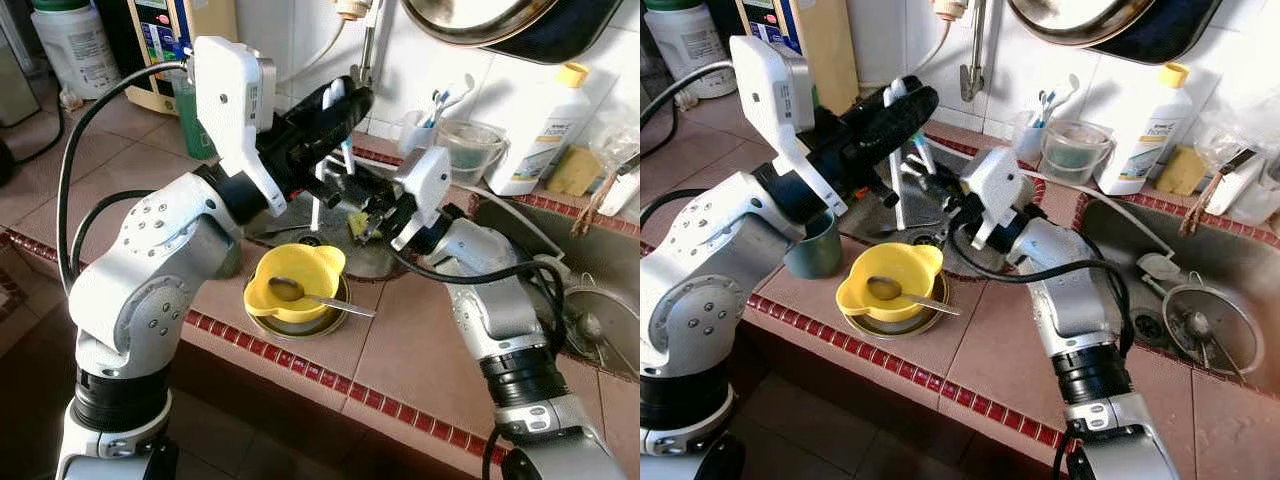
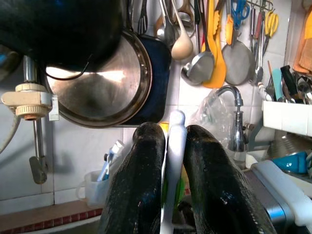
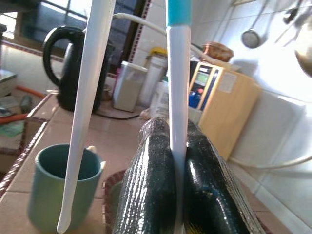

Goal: Kitchen organization

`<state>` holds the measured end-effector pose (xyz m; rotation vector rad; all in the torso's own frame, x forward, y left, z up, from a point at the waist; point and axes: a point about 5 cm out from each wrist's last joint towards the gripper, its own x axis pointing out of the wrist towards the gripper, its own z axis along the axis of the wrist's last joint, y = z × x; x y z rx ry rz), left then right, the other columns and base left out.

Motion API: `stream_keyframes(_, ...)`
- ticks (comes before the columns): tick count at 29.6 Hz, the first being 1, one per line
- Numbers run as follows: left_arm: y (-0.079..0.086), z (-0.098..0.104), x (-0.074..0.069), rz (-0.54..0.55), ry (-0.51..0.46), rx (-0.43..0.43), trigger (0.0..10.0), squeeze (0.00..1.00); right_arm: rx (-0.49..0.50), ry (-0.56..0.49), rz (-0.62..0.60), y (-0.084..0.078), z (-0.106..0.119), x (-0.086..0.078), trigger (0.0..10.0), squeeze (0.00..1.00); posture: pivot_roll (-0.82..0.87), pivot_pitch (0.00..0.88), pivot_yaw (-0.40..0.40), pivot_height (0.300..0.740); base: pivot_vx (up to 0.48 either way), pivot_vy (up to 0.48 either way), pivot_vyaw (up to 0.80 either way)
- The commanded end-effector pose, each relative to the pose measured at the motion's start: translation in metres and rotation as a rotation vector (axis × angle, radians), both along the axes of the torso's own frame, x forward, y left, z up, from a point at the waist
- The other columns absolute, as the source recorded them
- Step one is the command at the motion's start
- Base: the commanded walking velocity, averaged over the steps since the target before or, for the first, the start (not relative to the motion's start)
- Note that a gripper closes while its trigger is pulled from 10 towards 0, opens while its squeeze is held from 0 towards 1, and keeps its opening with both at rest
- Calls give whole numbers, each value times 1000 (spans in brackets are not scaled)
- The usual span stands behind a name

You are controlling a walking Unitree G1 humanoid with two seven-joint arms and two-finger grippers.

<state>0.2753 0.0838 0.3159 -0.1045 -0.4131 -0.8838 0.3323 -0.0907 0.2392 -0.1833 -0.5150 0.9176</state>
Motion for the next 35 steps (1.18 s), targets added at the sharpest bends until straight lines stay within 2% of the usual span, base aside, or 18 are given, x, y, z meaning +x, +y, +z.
stream_keyframes(1, -2, 4, -1, -11, -9, -2, 10000, 1000, 10, -15, -6, -3, 7, 3, 0, 0, -134, 54, -49, 740, 0, 0, 0)
stream_keyframes(14, 1, 2, 4, 20, 1, -1, 10000, 1000, 13, -23, -7, -3, 8, 3, 0, 0, -133, 29, -51, 740, 0, 0, 0)
stream_keyframes(23, 13, 0, 14, 117, 0, 13, 10000, 1000, 37, -39, -33, -8, 13, 4, 0, 0, -136, 25, -53, 740, 0, 0, 0)
stream_keyframes(26, 19, 1, 16, 139, -6, 17, 10000, 1000, 48, -40, -65, -14, 14, 6, 0, 0, -139, 28, -53, 740, 0, 0, 0)
stream_keyframes(29, 20, 3, 15, 132, -24, 18, 10000, 1000, 54, -39, -91, -20, 15, 8, 0, 0, -139, 30, -54, 740, 0, 0, 0)
stream_keyframes(35, 16, 12, 7, 44, -62, 3, 10000, 1000, 87, -38, -129, -27, 19, 10, 0, 0, -141, 39, -51, 740, 0, 0, 0)
